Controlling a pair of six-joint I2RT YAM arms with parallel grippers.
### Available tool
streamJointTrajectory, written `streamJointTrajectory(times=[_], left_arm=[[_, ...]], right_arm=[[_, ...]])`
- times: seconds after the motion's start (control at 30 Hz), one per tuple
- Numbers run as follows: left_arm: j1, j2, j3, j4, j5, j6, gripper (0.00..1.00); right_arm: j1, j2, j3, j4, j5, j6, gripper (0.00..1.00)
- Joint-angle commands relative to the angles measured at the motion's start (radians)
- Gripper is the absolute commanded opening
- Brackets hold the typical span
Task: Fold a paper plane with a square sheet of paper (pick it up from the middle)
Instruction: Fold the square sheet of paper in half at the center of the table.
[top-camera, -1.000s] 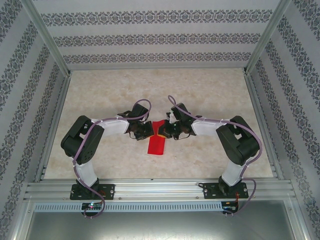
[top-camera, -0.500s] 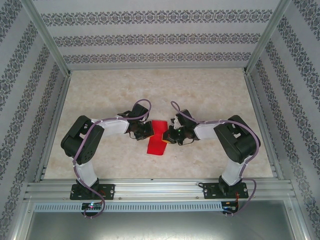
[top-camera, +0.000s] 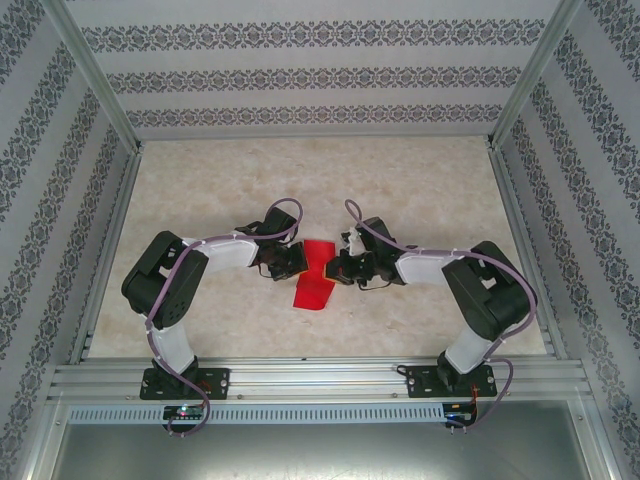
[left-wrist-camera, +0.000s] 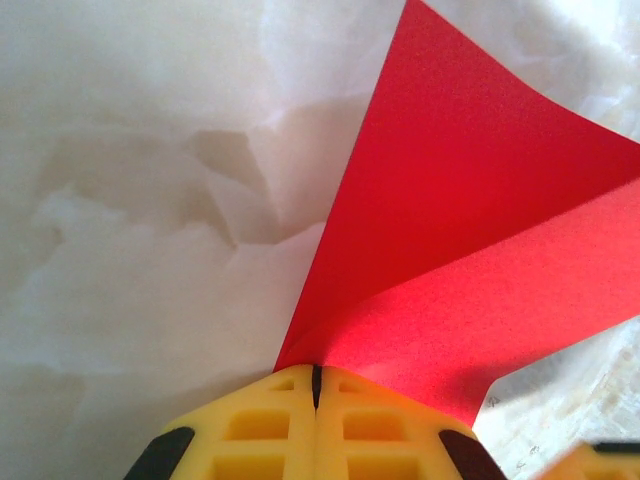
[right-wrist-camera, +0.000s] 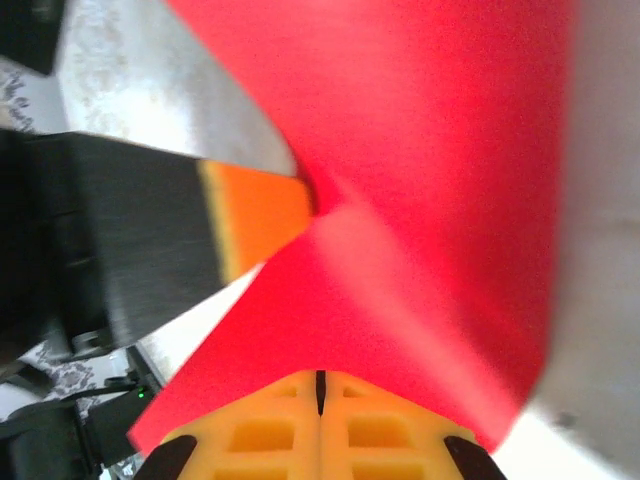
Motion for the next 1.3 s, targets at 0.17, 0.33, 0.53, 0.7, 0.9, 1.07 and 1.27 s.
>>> streamJointTrajectory(times=[0.17, 0.33, 0.53, 0.7, 0.9, 1.07, 1.27], left_arm=[[-0.008, 0.019, -0.024, -0.070, -0.037, 0.021, 0.00], [-0.008, 0.022, -0.024, -0.069, -0.033, 0.022, 0.00], [-0.009, 0.021, -0.023, -0.073, -0.035, 0.024, 0.00], [-0.008, 0.020, -0.021, -0.073, -0.034, 0.025, 0.00], [-0.008, 0.020, -0.023, -0.073, -0.035, 0.025, 0.00], [-0.008, 0.015, -0.024, -0.074, -0.038, 0.026, 0.00], [-0.008, 0.015, -0.023, -0.078, -0.040, 0.026, 0.00]], right_arm=[[0.030, 0.075, -0.078, 0.073, -0.003, 0.020, 0.00], [0.028, 0.110, -0.104, 0.071, 0.022, 0.005, 0.00], [0.042, -0.002, -0.097, 0.071, 0.003, 0.015, 0.00], [0.078, -0.057, -0.108, 0.079, 0.033, 0.010, 0.00], [0.105, 0.024, -0.149, 0.135, 0.045, 0.028, 0.00], [0.109, 0.064, -0.199, 0.218, 0.032, 0.052, 0.00], [0.116, -0.051, -0.188, 0.188, 0.025, 0.048, 0.00]])
